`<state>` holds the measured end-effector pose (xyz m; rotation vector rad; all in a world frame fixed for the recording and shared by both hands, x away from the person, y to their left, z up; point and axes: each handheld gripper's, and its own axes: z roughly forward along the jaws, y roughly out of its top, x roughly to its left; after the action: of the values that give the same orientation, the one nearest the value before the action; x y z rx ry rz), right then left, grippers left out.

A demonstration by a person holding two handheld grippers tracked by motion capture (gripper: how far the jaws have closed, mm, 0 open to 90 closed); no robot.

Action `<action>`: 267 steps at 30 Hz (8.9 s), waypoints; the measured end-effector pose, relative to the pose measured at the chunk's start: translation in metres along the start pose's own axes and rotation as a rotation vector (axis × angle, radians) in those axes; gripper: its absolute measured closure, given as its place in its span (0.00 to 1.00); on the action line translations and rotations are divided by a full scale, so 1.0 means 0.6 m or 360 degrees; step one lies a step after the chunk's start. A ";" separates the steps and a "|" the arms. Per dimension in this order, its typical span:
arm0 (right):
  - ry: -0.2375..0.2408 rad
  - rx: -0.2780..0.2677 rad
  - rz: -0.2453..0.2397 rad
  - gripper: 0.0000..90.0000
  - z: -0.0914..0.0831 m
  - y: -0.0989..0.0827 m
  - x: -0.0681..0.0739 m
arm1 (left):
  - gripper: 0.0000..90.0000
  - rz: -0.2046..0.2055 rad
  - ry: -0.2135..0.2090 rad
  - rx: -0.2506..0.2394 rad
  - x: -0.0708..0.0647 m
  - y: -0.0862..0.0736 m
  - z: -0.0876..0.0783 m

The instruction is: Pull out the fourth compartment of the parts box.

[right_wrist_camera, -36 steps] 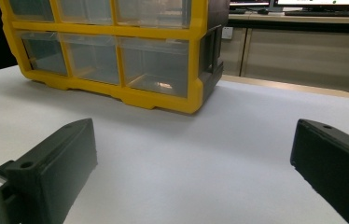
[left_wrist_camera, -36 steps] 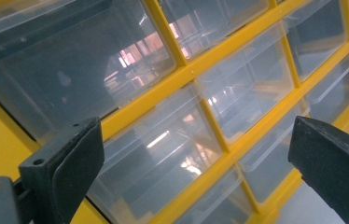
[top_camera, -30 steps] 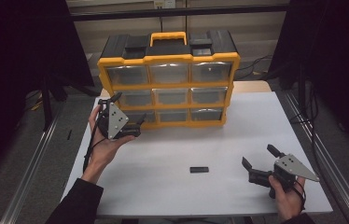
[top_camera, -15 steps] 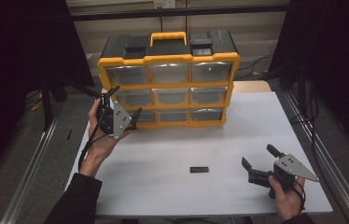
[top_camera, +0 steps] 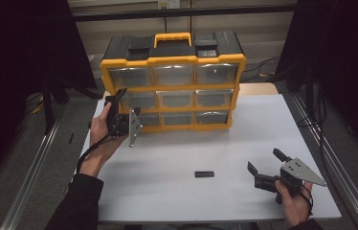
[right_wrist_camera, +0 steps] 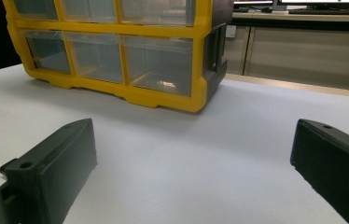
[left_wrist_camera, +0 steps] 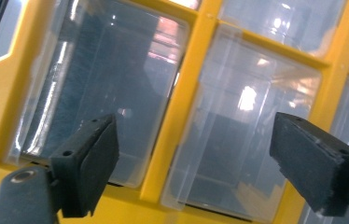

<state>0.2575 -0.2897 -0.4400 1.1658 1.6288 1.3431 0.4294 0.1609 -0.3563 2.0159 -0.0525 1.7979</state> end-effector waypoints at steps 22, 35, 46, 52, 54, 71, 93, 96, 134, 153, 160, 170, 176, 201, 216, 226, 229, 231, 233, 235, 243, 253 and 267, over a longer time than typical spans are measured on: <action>0.0002 0.0010 -0.0002 0.00 0.001 0.000 -0.001 | 0.52 0.0335 -0.0034 0.0063 -0.012 -0.014 0.021; -0.0006 0.0003 0.0006 0.00 0.001 0.000 -0.001 | 0.74 0.0424 -0.0005 0.0069 -0.006 -0.013 0.021; -0.0007 0.0004 0.0001 0.00 0.000 0.000 -0.001 | 0.86 0.0395 0.0007 0.0080 0.001 -0.009 0.020; -0.0008 0.0004 -0.0002 0.00 0.000 0.000 -0.001 | 0.87 0.0412 0.0018 0.0092 -0.001 -0.007 0.021; -0.0003 0.0010 0.0000 0.00 0.000 0.000 -0.001 | 0.87 0.0405 0.0019 0.0092 -0.001 -0.007 0.021; -0.0010 0.0000 -0.0006 0.00 -0.001 0.000 -0.002 | 0.88 0.0413 0.0067 0.0065 -0.005 -0.009 0.016; -0.0005 -0.0014 0.0001 0.00 -0.003 0.001 -0.001 | 0.88 0.0403 0.0070 0.0024 -0.005 -0.012 0.001; -0.0010 -0.0009 0.0000 0.00 -0.003 0.001 -0.001 | 0.88 0.0407 0.0070 0.0026 -0.006 -0.011 -0.002; -0.0010 -0.0013 -0.0003 0.00 -0.004 0.001 -0.001 | 0.90 0.0439 0.0093 0.0041 -0.013 -0.006 -0.028; -0.0013 -0.0012 -0.0004 0.00 -0.003 0.001 -0.002 | 0.87 0.0413 0.0078 0.0017 -0.010 -0.006 -0.032; -0.0017 -0.0010 -0.0002 0.00 -0.003 0.001 -0.002 | 0.86 0.0344 0.0033 0.0001 -0.003 -0.008 -0.031; -0.0015 -0.0013 -0.0002 0.00 -0.002 0.001 -0.002 | 0.87 0.0345 0.0010 0.0006 -0.004 -0.006 -0.034; -0.0017 -0.0009 -0.0003 0.00 -0.003 0.001 -0.002 | 0.87 0.0356 0.0003 0.0007 -0.004 -0.006 -0.038; -0.0018 -0.0014 0.0000 0.00 -0.004 0.002 -0.002 | 0.87 0.0386 0.0013 -0.0010 -0.008 -0.001 -0.063; -0.0015 -0.0019 -0.0006 0.00 -0.003 0.002 -0.001 | 0.88 0.0427 0.0030 -0.0017 -0.008 0.003 -0.078; -0.0016 -0.0019 -0.0009 0.00 -0.003 0.002 -0.001 | 0.88 0.0439 0.0028 -0.0017 -0.011 0.006 -0.087; -0.0014 -0.0020 -0.0011 0.00 -0.003 0.002 0.000 | 0.88 0.0435 0.0026 -0.0015 -0.011 0.007 -0.088; -0.0014 -0.0020 -0.0010 0.00 -0.003 0.002 -0.001 | 0.88 0.0441 0.0027 -0.0013 -0.010 0.007 -0.089; -0.0015 -0.0018 -0.0008 0.00 -0.003 0.002 -0.001 | 0.88 0.0440 0.0027 -0.0016 -0.010 0.008 -0.091; -0.0015 -0.0019 -0.0011 0.00 -0.003 0.002 -0.001 | 0.88 0.0428 0.0025 -0.0011 -0.012 0.008 -0.094; -0.0012 -0.0018 -0.0015 0.00 -0.003 0.003 0.000 | 0.88 0.0434 0.0026 -0.0009 -0.012 0.013 -0.103; -0.0009 -0.0019 -0.0016 0.00 -0.002 0.003 0.000 | 0.88 0.0426 0.0017 -0.0016 -0.015 0.014 -0.114; 0.0001 -0.0011 -0.0003 0.00 -0.002 0.002 0.000 | 0.87 0.0445 0.0010 -0.0027 -0.020 0.013 -0.118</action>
<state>0.2564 -0.2900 -0.4385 1.1595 1.6238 1.3470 0.3588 0.1751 -0.3610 2.0741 -0.3630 1.9611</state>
